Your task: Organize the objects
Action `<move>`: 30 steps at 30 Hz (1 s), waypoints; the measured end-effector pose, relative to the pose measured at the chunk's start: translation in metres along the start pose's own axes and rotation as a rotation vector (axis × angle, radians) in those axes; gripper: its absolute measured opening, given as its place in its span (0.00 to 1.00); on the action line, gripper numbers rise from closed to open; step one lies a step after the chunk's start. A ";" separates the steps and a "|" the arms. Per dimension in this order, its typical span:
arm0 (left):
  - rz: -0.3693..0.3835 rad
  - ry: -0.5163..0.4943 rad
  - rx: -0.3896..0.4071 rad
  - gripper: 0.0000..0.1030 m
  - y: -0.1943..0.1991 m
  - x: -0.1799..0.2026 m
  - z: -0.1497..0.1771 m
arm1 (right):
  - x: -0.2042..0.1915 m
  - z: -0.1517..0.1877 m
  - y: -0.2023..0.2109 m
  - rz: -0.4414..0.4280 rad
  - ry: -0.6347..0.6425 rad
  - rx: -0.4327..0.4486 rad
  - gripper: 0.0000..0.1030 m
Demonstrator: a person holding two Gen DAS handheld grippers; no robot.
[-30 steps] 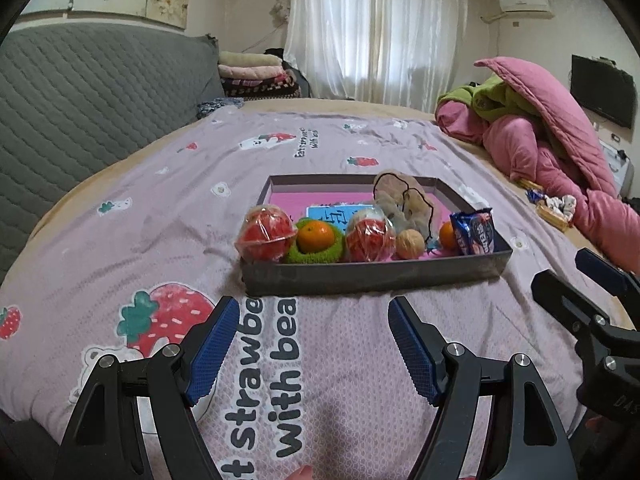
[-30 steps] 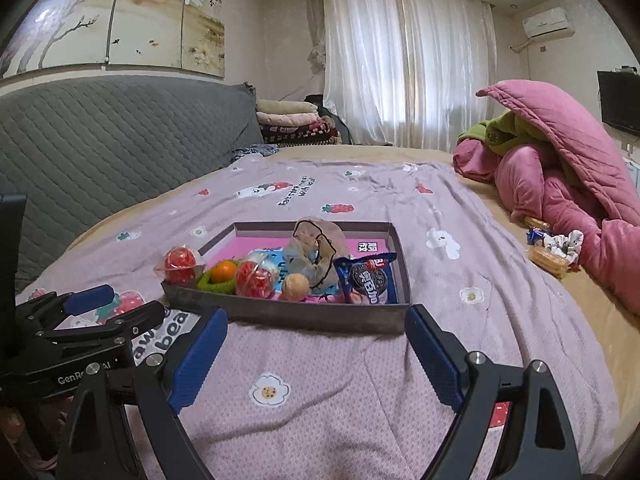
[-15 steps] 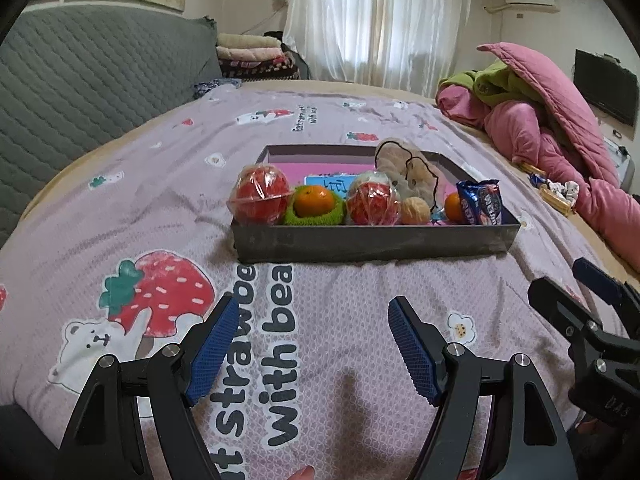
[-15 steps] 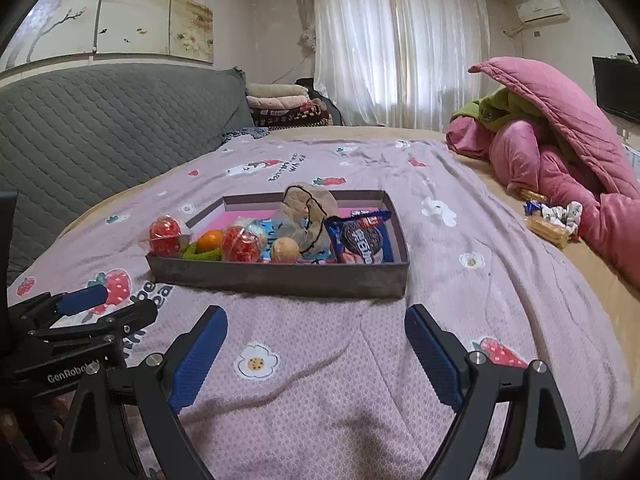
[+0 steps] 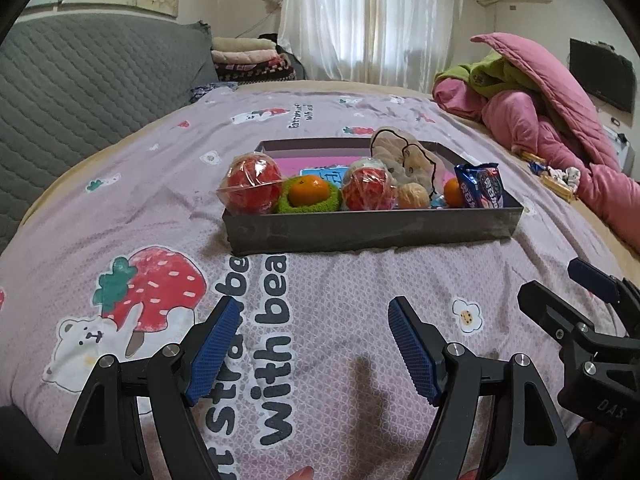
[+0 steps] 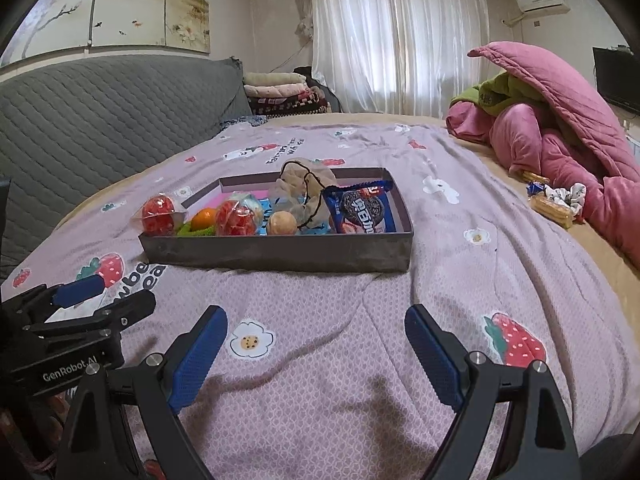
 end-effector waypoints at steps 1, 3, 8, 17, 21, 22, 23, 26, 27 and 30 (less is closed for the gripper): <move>0.003 -0.001 0.000 0.76 -0.001 0.001 0.001 | 0.000 0.000 -0.001 0.000 -0.001 -0.002 0.88; 0.006 0.000 -0.007 0.76 -0.002 0.002 0.002 | 0.001 0.002 -0.002 0.004 -0.001 -0.005 0.88; 0.019 0.012 -0.011 0.76 -0.003 0.002 0.004 | 0.001 0.006 -0.006 0.008 0.002 -0.017 0.88; 0.019 0.021 -0.017 0.76 -0.009 0.000 0.007 | -0.006 0.011 -0.009 0.007 0.036 -0.021 0.88; 0.027 0.026 -0.016 0.76 -0.011 0.000 0.008 | -0.007 0.013 -0.012 0.008 0.038 -0.029 0.88; 0.026 0.026 -0.017 0.76 -0.012 0.000 0.009 | -0.006 0.014 -0.013 0.008 0.037 -0.034 0.88; 0.027 0.027 -0.019 0.76 -0.012 0.000 0.009 | -0.006 0.015 -0.014 0.011 0.036 -0.035 0.88; 0.028 0.033 -0.033 0.76 -0.016 -0.001 0.011 | -0.006 0.016 -0.016 0.011 0.038 -0.041 0.88; 0.027 0.034 -0.036 0.76 -0.017 -0.001 0.012 | -0.006 0.016 -0.017 0.011 0.041 -0.043 0.88; 0.019 0.036 -0.039 0.76 -0.019 -0.002 0.013 | -0.007 0.017 -0.018 0.013 0.048 -0.049 0.88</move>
Point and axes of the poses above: each gripper's, at about its wrist camera, not at the fingertips, and y roughly against the way its jaws point, x to its right, z to its underside, the point moved 5 cm from there along -y, roughly the way its jaws point, and after that the axes turned 6 degrees about -y, right-handed, at the moved point
